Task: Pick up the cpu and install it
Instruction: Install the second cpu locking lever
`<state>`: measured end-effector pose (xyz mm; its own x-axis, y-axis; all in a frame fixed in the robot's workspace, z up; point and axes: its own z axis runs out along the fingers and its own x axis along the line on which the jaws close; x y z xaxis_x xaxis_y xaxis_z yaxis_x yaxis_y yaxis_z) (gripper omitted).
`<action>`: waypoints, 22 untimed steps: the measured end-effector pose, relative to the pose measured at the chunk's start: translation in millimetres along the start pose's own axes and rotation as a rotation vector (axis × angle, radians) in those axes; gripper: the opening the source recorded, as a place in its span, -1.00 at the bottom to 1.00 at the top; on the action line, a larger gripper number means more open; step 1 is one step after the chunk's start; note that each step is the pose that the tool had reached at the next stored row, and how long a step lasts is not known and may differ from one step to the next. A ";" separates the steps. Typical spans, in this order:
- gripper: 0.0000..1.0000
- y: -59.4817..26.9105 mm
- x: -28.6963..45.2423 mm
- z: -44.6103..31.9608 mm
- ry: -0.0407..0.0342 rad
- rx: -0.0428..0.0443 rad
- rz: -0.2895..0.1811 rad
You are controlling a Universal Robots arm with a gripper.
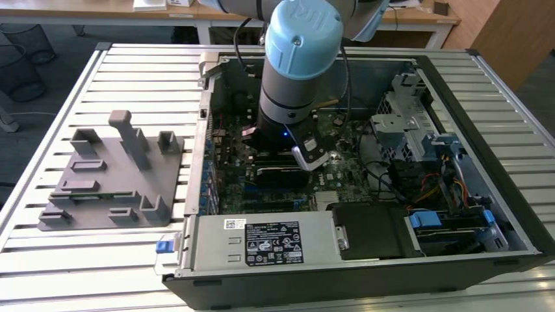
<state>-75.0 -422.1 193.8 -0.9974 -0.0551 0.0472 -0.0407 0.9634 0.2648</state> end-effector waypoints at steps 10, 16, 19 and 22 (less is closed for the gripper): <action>-0.79 -0.7 0.3 2.6 -0.0021 -0.0208 -0.002; -0.79 -0.8 1.1 3.3 -0.0038 -0.0278 -0.002; -0.79 -0.6 1.4 4.2 -0.0050 -0.0350 -0.003; -0.79 -0.5 2.0 3.7 -0.0047 -0.0354 -0.003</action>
<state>-77.3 -421.8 190.2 -0.9975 -0.0567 0.0418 -0.0416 0.9534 0.2988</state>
